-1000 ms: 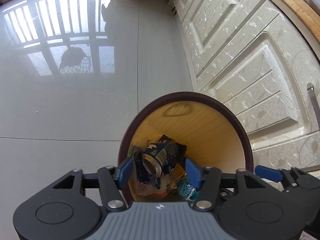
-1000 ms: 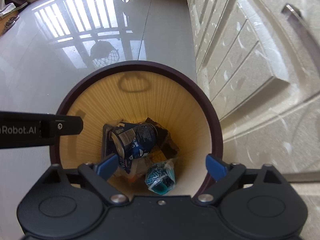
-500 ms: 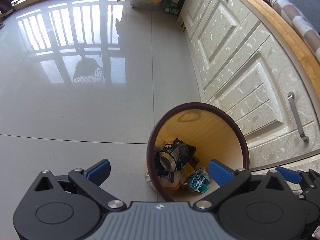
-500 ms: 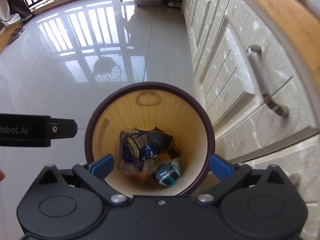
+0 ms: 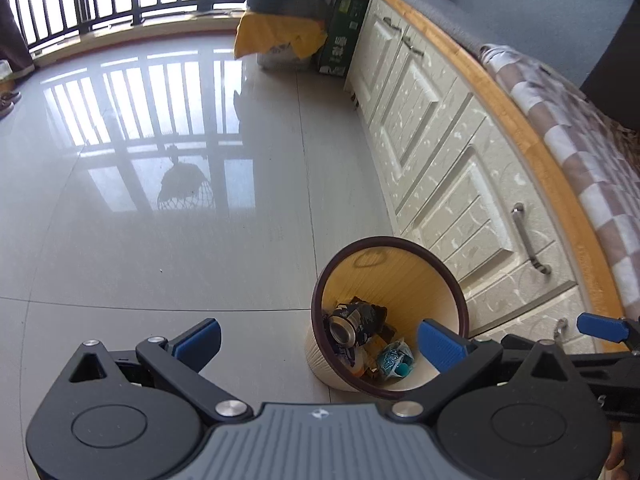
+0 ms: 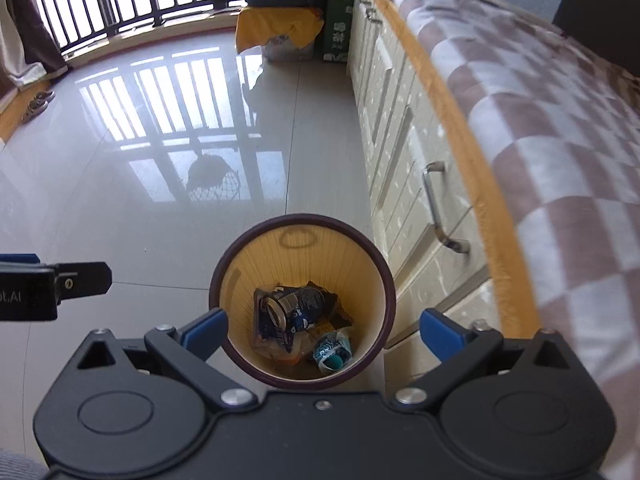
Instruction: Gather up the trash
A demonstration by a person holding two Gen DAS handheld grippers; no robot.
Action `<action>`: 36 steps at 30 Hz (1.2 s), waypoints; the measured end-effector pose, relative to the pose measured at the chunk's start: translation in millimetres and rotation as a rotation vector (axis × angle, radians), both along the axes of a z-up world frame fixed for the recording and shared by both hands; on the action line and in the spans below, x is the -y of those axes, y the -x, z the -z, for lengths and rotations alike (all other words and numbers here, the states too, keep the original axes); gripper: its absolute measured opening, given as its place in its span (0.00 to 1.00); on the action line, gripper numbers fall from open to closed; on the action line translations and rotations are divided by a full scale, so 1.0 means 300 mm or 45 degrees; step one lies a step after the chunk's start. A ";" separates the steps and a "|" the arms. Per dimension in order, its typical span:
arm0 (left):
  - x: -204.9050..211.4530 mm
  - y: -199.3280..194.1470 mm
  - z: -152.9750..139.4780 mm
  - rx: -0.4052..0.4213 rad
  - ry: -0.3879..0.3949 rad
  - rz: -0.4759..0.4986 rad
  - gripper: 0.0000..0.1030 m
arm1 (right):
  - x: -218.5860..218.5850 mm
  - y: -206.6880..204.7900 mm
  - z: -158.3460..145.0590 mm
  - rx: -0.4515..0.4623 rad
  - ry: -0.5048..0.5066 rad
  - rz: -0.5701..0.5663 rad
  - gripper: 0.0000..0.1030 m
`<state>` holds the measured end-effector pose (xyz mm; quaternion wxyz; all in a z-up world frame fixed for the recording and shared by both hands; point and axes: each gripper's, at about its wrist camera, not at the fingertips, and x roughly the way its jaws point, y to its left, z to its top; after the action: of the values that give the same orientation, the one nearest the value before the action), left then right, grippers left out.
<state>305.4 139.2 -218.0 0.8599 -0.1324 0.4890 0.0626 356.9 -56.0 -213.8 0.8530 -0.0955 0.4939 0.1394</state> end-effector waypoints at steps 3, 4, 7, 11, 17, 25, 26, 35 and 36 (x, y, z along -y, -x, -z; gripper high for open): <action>0.017 0.055 -0.073 0.033 -0.020 0.025 1.00 | 0.033 0.047 -0.084 0.017 -0.049 0.033 1.00; 0.024 0.073 -0.099 0.046 -0.026 0.037 1.00 | 0.046 0.064 -0.113 0.025 -0.064 0.043 1.00; 0.046 0.125 -0.173 0.088 -0.042 0.065 1.00 | 0.081 0.127 -0.200 0.071 -0.085 0.064 1.00; 0.063 0.197 -0.264 0.139 -0.050 0.067 1.00 | 0.128 0.211 -0.294 0.122 -0.093 0.087 1.00; 0.095 0.303 -0.375 0.202 -0.063 0.079 1.00 | 0.176 0.330 -0.421 0.205 -0.089 0.104 1.00; 0.122 0.426 -0.460 0.249 -0.074 0.071 1.00 | 0.227 0.477 -0.527 0.283 -0.087 0.108 1.00; 0.126 0.438 -0.466 0.250 -0.077 0.069 1.00 | 0.231 0.494 -0.536 0.298 -0.088 0.111 1.00; 0.187 0.543 -0.512 0.280 -0.144 0.097 1.00 | 0.286 0.595 -0.593 0.363 -0.095 0.147 1.00; 0.195 0.554 -0.518 0.289 -0.151 0.099 1.00 | 0.291 0.606 -0.602 0.371 -0.098 0.148 1.00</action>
<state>139.3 80.8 -62.6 0.9178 -0.0685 0.3888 0.0426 175.1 -143.2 -33.3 0.9252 -0.0534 0.3639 0.0933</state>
